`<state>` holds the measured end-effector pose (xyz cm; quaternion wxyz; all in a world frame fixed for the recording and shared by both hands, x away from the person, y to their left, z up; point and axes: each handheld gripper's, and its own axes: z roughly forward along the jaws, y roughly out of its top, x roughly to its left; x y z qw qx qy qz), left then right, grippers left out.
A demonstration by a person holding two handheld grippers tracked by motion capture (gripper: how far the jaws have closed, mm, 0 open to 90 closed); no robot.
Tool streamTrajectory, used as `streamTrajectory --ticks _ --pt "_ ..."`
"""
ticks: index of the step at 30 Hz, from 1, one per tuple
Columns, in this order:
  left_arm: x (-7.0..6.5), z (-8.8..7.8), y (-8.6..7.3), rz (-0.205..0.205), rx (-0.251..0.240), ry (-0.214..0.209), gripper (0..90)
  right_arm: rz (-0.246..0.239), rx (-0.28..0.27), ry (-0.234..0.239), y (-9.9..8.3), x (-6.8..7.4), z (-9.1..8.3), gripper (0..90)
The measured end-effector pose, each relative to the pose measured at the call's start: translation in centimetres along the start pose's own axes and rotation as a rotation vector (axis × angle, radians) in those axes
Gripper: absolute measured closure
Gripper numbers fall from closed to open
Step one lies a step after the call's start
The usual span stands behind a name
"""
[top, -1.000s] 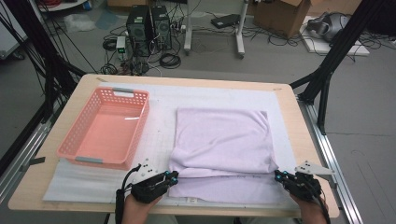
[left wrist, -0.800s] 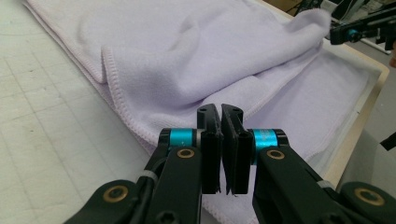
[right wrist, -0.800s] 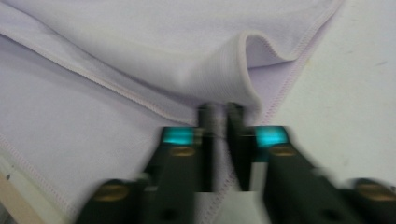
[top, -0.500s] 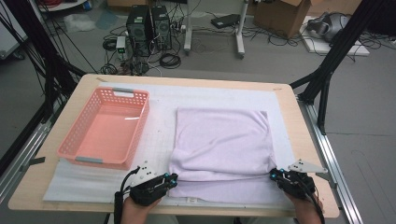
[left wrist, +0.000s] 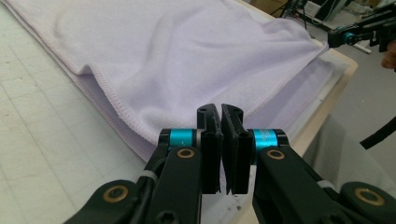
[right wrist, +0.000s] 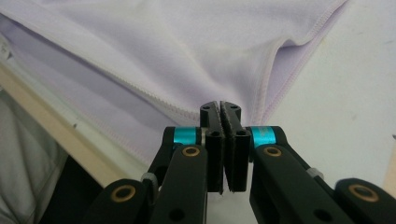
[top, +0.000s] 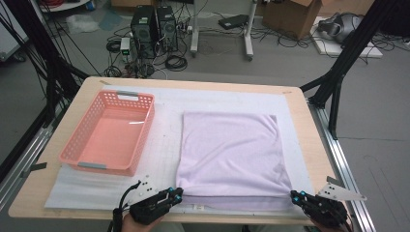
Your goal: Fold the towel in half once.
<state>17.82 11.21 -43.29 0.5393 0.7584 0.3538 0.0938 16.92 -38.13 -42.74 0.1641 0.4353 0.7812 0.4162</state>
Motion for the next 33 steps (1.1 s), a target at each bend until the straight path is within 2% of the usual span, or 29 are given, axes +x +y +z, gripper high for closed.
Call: streamTrajectory --ticks 2,4,5,6,7,10,12,15,18,21,23,30,31,32,33 --pt "-0.2 -0.2 -0.3 0.006 0.015 -0.001 85.7 -0.005 0.001 0.005 -0.3 0.2 -0.4 88.5" --pt "-0.3 -0.3 -0.5 0.013 0.035 -0.001 83.8 -0.013 0.032 0.007 -0.7 0.5 -0.5 89.0" --pt "-0.3 -0.2 -0.6 0.012 0.032 -0.004 76.9 -0.016 0.058 0.011 -0.8 0.7 -0.4 82.3" --pt "-0.2 -0.2 -0.5 0.001 0.021 0.002 63.9 -0.017 0.058 0.006 -1.0 0.7 -0.3 70.4" --pt "-0.2 -0.3 -0.4 -0.013 0.0 0.005 54.6 0.002 0.045 0.005 -0.9 0.6 -0.3 66.4" --pt "0.3 -0.5 0.3 -0.019 -0.05 0.044 46.5 0.045 -0.031 0.0 -0.5 0.3 -0.7 65.2" --pt "1.3 -0.3 0.6 -0.041 -0.063 0.084 46.2 0.058 -0.051 -0.018 -0.3 -0.1 -0.6 65.1" --pt "2.9 0.4 0.9 -0.089 -0.058 0.124 48.0 0.083 -0.053 -0.053 0.0 -0.6 0.1 64.0" --pt "4.4 1.6 1.5 -0.113 -0.022 0.136 53.6 0.09 -0.021 -0.075 0.3 -1.0 1.4 63.8" --pt "5.7 3.2 2.2 -0.14 0.009 0.129 58.8 0.073 0.028 -0.08 0.4 -1.0 2.7 65.0" --pt "6.4 4.4 2.8 -0.135 0.038 0.14 60.1 0.061 0.055 -0.091 0.3 -1.0 3.2 65.2" --pt "8.7 8.5 4.9 -0.149 0.091 0.216 56.9 0.067 0.041 -0.09 0.3 -1.2 3.0 65.0" --pt "8.9 9.0 5.0 -0.146 0.12 0.224 58.3 0.065 0.039 -0.09 0.3 -1.2 2.9 64.9" --pt "8.9 9.6 4.9 -0.132 0.15 0.239 62.4 0.062 0.04 -0.092 0.2 -1.2 2.9 64.9" --pt "8.7 9.9 4.8 -0.098 0.163 0.27 67.5 0.066 0.042 -0.09 0.2 -1.2 2.9 64.8"
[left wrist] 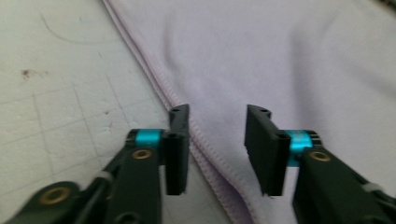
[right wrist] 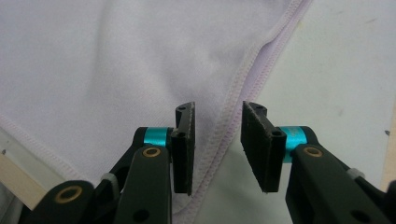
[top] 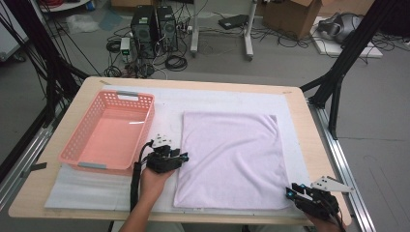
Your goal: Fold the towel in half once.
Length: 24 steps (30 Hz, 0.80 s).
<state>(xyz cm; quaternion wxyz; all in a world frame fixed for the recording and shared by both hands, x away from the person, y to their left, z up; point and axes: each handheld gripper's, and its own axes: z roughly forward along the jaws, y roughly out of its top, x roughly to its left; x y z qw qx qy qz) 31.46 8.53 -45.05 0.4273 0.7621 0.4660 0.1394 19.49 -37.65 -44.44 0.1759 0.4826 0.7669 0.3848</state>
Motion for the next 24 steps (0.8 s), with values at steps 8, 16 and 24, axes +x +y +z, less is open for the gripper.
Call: streamTrajectory --ticks 8,16,24 --pt "0.4 -0.1 0.2 0.001 -0.036 0.137 81.9 0.019 -0.013 -0.024 -0.1 -0.3 -0.2 62.4" --pt "0.0 -2.0 -1.4 -0.039 -0.095 0.016 50.0 0.04 -0.026 -0.018 0.6 -0.6 0.3 67.8" --pt "-0.9 -4.0 -3.3 -0.026 -0.09 -0.026 46.4 0.032 0.061 -0.086 0.9 0.3 0.5 86.7"
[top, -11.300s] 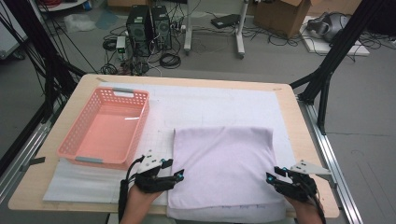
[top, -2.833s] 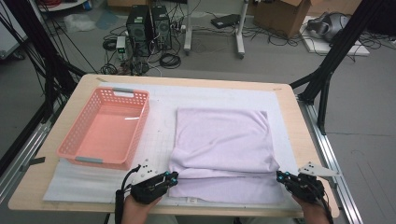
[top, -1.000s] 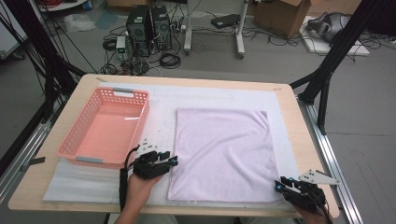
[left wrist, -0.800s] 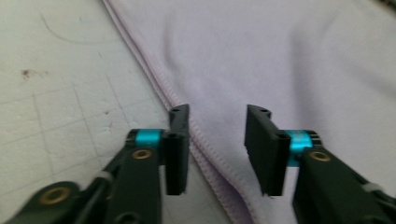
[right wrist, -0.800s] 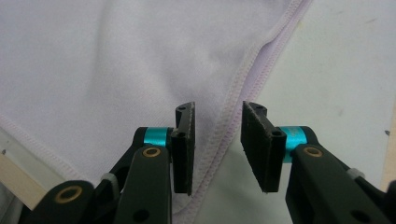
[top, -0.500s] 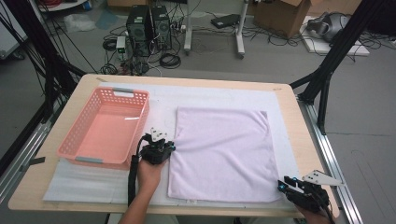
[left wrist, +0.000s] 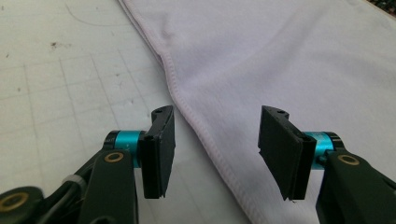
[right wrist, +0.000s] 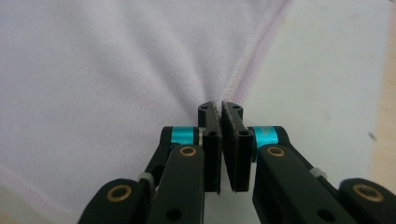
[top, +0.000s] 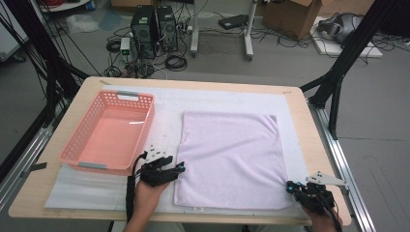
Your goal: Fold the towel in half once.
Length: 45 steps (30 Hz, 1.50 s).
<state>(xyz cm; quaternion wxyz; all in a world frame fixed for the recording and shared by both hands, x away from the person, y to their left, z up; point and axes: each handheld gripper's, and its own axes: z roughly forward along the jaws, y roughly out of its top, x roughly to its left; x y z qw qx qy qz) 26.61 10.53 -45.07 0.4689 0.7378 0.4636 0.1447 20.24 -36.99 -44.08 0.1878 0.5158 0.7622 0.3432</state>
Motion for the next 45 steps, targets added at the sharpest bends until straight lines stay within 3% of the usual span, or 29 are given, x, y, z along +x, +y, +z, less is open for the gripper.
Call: streamTrajectory --ticks 2,5,9,14,16,18,19,20,21,22,23,27,30,33,37,38,40,43,45 --pt "-0.3 -0.5 -0.5 0.005 0.0 -0.02 46.3 0.011 0.004 -0.006 -0.4 0.0 -0.5 86.2" --pt "-0.8 -1.2 -1.0 -0.001 0.006 -0.043 45.7 0.017 -0.029 -0.027 -0.7 -0.2 -0.9 71.4" --pt "-1.1 -2.2 -1.6 -0.015 0.014 -0.064 45.0 0.069 -0.089 0.021 -0.8 -0.6 -1.7 64.7" --pt "-1.6 -3.0 -2.3 -0.04 0.052 -0.121 43.3 0.062 -0.033 0.063 -1.1 -0.4 -0.8 58.6" --pt "-1.9 -2.9 -2.7 -0.041 0.093 -0.152 41.7 0.044 -0.018 0.048 -1.2 -0.1 -0.5 58.6" --pt "-2.5 -2.9 -3.2 -0.005 0.059 -0.118 41.1 0.01 -0.007 0.021 -1.1 0.2 -0.5 62.9" --pt "-2.8 -2.9 -3.4 0.025 0.052 -0.075 45.8 0.008 -0.002 0.014 -1.1 0.3 -0.5 67.6" --pt "-3.1 -3.0 -3.5 0.055 0.05 -0.031 57.0 0.01 0.004 0.021 -1.0 0.3 -0.6 82.0" --pt "-3.0 -3.1 -3.5 0.064 0.052 -0.021 68.2 0.026 0.008 0.061 -1.0 0.4 -0.6 84.3" --pt "-2.6 -3.1 -3.5 0.023 0.067 -0.066 77.3 0.03 0.009 0.056 -1.0 0.4 -0.6 85.6" --pt "-2.5 -3.3 -3.5 -0.012 0.077 -0.084 85.9 0.031 0.011 0.065 -0.9 0.3 -0.7 86.3" --pt "-2.5 -4.9 -3.8 -0.021 0.079 -0.12 86.8 0.107 0.0 0.145 -1.3 -0.8 -1.8 87.2" --pt "-2.8 -6.5 -4.3 -0.008 0.074 -0.152 86.8 0.128 -0.029 0.196 -1.7 -1.2 -3.4 87.3" --pt "-3.0 -7.5 -5.0 -0.007 0.077 -0.177 86.7 0.12 -0.017 0.217 -2.2 -0.9 -4.2 87.2" --pt "-3.2 -7.9 -5.0 0.016 0.053 -0.188 83.3 0.092 0.012 0.201 -2.7 -0.2 -4.6 84.9" --pt "-3.1 -7.7 -5.0 0.025 0.039 -0.179 77.2 0.087 0.014 0.196 -2.7 -0.1 -4.5 80.1" --pt "-2.8 -7.1 -4.7 0.01 0.011 -0.165 56.6 0.085 0.001 0.148 -2.6 0.0 -4.1 60.0" --pt "-2.4 -6.4 -3.9 0.019 -0.043 -0.145 46.9 0.081 -0.061 0.138 -2.2 -0.1 -3.9 54.4" --pt "-2.1 -5.6 -3.0 0.034 -0.073 -0.137 46.2 0.061 -0.091 0.131 -1.7 0.0 -3.6 54.0"
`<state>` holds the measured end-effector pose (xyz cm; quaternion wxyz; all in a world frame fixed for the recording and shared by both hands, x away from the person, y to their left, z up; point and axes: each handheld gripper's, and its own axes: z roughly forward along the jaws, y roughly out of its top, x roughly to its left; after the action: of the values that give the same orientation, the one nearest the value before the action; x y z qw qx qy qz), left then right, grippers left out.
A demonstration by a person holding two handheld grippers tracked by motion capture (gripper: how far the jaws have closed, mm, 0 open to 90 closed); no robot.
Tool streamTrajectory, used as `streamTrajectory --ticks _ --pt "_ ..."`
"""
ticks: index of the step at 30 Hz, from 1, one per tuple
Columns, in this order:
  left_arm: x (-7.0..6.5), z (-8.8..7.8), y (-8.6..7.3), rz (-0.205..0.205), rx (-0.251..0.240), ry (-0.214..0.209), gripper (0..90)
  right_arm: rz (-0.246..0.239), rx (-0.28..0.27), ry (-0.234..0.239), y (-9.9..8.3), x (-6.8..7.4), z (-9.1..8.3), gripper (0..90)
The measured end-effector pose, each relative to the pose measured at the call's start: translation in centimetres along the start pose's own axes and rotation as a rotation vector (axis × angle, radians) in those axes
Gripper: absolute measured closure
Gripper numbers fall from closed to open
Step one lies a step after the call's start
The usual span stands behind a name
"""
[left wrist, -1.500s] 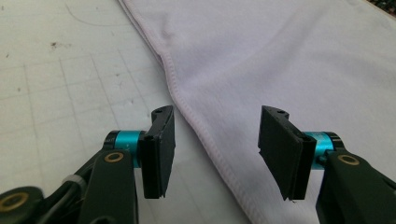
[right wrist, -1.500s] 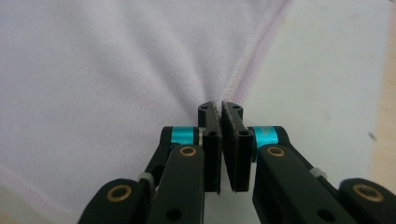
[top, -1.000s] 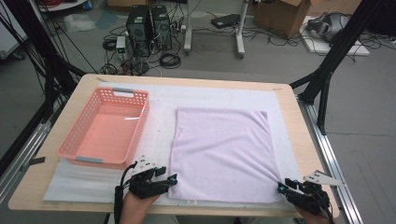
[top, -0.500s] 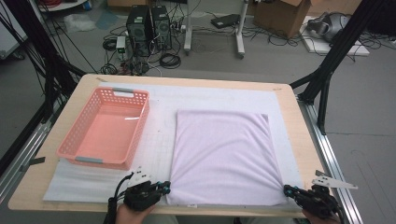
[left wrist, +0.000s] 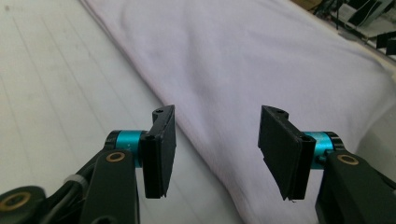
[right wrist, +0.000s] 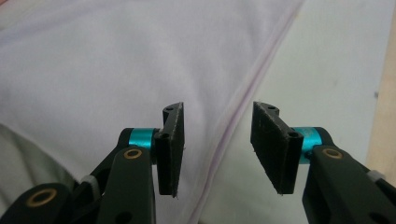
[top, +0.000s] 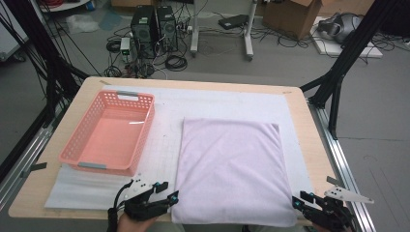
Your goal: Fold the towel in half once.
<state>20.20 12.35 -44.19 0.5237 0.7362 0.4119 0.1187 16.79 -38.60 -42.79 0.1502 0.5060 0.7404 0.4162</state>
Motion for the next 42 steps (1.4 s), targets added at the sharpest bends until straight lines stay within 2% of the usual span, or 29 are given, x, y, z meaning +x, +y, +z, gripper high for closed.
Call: streamTrajectory --ticks 3,4,6,8,10,11,13,14,15,16,18,19,25,27,29,31,33,34,38,40,41,42 --pt "1.3 1.7 1.6 0.012 -0.031 0.0 46.5 -0.035 -0.03 -0.013 0.7 -0.2 0.7 53.9" --pt "1.7 2.4 2.2 0.004 -0.039 -0.004 46.5 -0.042 -0.034 -0.015 1.0 -0.3 1.0 53.9" --pt "2.6 3.9 3.3 0.0 -0.04 -0.02 46.3 -0.053 -0.04 -0.02 1.6 -0.8 1.7 53.7" --pt "3.6 5.5 4.3 -0.003 -0.038 -0.011 45.6 -0.068 -0.053 -0.028 2.3 -1.5 2.4 53.1" --pt "4.6 6.8 5.2 -0.011 -0.042 0.02 45.2 -0.073 -0.061 -0.03 3.1 -2.3 3.3 52.8" --pt "5.2 7.5 5.5 -0.007 -0.055 0.025 45.3 -0.073 -0.068 -0.032 3.5 -2.7 3.7 52.8" --pt "5.9 8.5 6.2 0.006 -0.034 0.036 46.4 -0.058 -0.077 -0.032 4.4 -3.5 4.7 53.1" --pt "6.2 9.0 6.3 0.007 -0.052 0.045 46.7 -0.05 -0.076 -0.027 4.8 -3.9 5.2 53.5" --pt "6.6 9.5 6.5 0.008 -0.049 0.046 47.5 -0.05 -0.076 -0.027 5.3 -4.3 5.8 54.9" --pt "7.0 10.0 6.8 0.013 -0.03 0.052 47.8 -0.049 -0.074 -0.024 5.8 -4.6 6.4 55.3" --pt "7.5 10.9 7.3 0.015 -0.028 0.072 48.6 -0.048 -0.07 -0.011 6.6 -5.3 7.6 58.2" --pt "7.8 11.2 7.5 0.016 -0.034 0.081 49.0 -0.05 -0.065 -0.013 7.0 -5.6 8.2 58.1" --pt "9.0 13.4 9.2 0.028 0.02 0.108 49.0 -0.051 -0.035 -0.029 9.3 -6.9 10.7 59.7" --pt "9.4 14.0 9.2 0.029 -0.017 0.137 49.1 -0.053 -0.033 -0.031 9.9 -7.1 11.2 59.6" --pt "10.0 14.7 9.4 0.006 0.042 0.149 49.3 -0.051 -0.041 -0.022 10.2 -7.1 11.3 59.6" --pt "10.4 15.1 9.6 -0.003 0.055 0.168 49.9 -0.054 -0.037 -0.015 10.3 -7.1 11.5 59.5" --pt "10.6 15.5 9.8 -0.021 0.034 0.182 50.2 -0.061 -0.027 -0.012 10.2 -7.2 11.5 59.5" --pt "10.7 15.8 9.9 -0.036 0.058 0.185 50.1 -0.062 -0.029 -0.008 10.2 -7.3 11.5 59.5" --pt "10.7 17.0 10.4 -0.019 0.107 0.198 50.3 -0.056 -0.041 -0.001 10.3 -7.5 11.5 59.6" --pt "10.6 17.5 10.5 -0.015 0.125 0.243 55.7 -0.058 -0.038 -0.005 10.4 -7.7 11.6 59.6" --pt "10.7 17.6 10.6 -0.023 0.135 0.265 62.2 -0.052 -0.04 -0.006 10.4 -7.8 11.7 59.6" --pt "10.9 17.6 10.8 -0.016 0.138 0.28 73.4 -0.045 -0.042 -0.008 10.4 -7.9 11.9 59.6"
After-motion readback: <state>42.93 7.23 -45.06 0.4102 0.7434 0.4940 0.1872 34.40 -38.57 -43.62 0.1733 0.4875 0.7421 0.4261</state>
